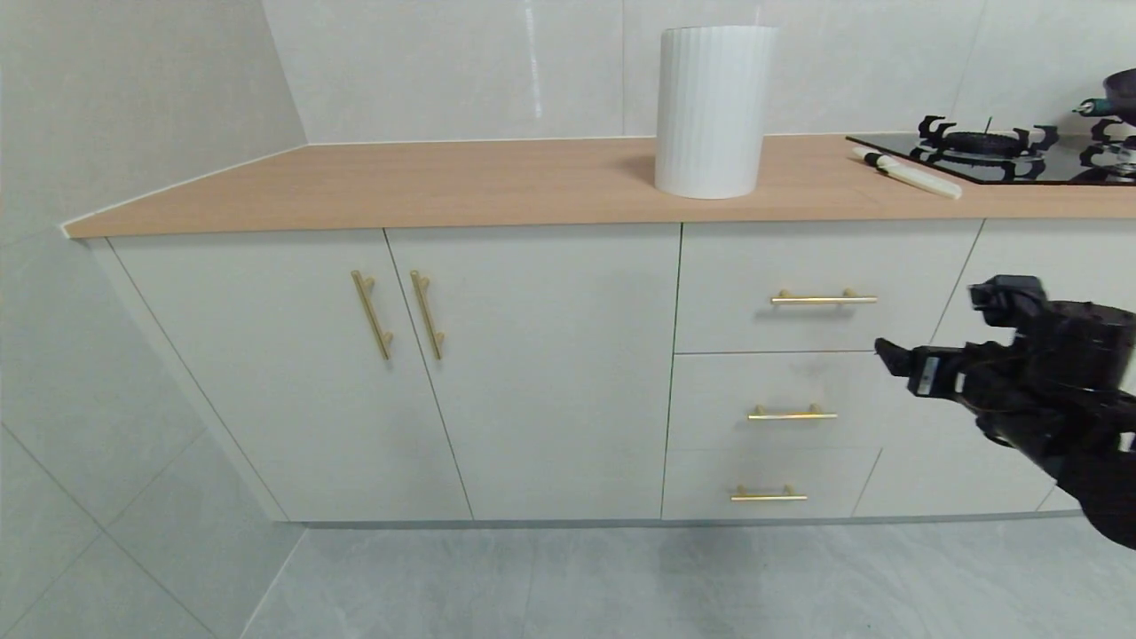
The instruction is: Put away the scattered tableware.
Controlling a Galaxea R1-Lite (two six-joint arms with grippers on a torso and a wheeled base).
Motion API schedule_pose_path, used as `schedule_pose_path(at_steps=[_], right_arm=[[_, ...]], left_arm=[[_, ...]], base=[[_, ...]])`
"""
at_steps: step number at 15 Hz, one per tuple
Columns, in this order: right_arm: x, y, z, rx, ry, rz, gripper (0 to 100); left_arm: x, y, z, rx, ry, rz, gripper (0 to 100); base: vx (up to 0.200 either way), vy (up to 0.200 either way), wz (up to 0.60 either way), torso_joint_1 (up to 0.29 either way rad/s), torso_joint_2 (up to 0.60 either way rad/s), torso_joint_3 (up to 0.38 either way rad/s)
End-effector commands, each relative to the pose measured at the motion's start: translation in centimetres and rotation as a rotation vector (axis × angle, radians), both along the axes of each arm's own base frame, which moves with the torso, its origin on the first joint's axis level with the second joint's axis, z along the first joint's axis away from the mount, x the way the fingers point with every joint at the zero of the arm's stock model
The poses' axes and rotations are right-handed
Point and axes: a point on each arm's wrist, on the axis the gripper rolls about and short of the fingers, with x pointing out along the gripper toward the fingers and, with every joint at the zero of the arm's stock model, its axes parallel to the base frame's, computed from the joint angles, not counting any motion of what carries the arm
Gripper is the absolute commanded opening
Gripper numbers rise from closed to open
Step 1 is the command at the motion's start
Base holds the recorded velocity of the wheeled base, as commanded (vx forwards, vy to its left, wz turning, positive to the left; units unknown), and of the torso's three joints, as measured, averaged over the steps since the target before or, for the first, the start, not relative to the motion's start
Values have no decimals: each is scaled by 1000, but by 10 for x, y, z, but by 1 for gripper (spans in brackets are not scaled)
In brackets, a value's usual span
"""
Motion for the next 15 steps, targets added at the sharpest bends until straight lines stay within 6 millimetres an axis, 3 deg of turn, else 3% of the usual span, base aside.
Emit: schedule_pose_path(at_steps=[1, 2, 4, 7, 10, 13, 15], right_arm=[[-115, -10, 42, -48, -215, -36, 100], [-133, -11, 44, -56, -241, -36, 100], [-187, -16, 44, -133, -323, -51, 100], [-228, -21, 38, -205, -367, -115, 100], [-281, -27, 24, -205, -357, -206, 100], [-327, -30, 4, -208, -346, -229, 100], [-336, -30, -2, -204, -344, -243, 100]], left_arm=[[0, 0, 0, 1, 0, 0, 100], [0, 0, 0, -1, 0, 0, 100], [0, 0, 0, 1, 0, 0, 100], [0, 0, 0, -1, 0, 0, 100], [0, 0, 0, -1, 0, 0, 100], [0, 0, 0, 1, 0, 0, 100], [0, 0, 0, -1, 0, 0, 100]], base=[[0, 0, 0, 0, 0, 0], [0, 0, 0, 0, 0, 0], [0, 0, 0, 0, 0, 0], [0, 0, 0, 0, 0, 0], [0, 0, 0, 0, 0, 0], [0, 0, 0, 0, 0, 0], [0, 0, 0, 0, 0, 0]])
